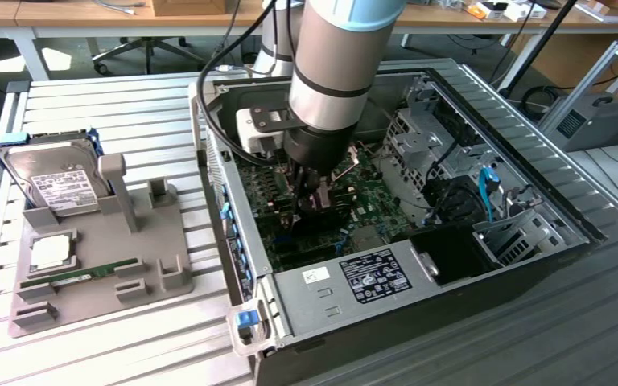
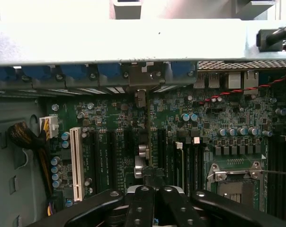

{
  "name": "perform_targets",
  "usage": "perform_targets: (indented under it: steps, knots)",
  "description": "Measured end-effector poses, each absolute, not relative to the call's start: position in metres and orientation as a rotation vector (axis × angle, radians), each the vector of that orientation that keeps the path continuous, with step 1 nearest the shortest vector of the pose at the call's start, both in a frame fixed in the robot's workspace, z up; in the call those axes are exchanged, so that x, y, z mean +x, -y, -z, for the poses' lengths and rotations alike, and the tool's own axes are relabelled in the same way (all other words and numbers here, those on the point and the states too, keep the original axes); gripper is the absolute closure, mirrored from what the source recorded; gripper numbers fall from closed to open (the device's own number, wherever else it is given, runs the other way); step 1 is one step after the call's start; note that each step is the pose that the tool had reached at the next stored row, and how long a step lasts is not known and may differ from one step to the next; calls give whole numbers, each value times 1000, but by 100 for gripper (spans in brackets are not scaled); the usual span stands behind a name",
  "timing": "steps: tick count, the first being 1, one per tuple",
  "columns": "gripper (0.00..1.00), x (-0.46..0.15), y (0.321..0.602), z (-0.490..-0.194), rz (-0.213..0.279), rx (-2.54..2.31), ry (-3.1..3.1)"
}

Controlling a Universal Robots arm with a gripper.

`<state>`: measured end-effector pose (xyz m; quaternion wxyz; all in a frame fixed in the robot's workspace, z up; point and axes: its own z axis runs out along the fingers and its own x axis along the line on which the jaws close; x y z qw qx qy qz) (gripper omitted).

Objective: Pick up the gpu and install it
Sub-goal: 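Press down on the gpu until it lock into place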

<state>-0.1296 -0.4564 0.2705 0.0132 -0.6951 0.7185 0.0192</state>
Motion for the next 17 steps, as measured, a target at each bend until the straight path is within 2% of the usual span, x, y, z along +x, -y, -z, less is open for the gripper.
perform_targets:
  steps: [17]
  knots:
    - [89,-131,456,-270,-60,-2166,-2238]
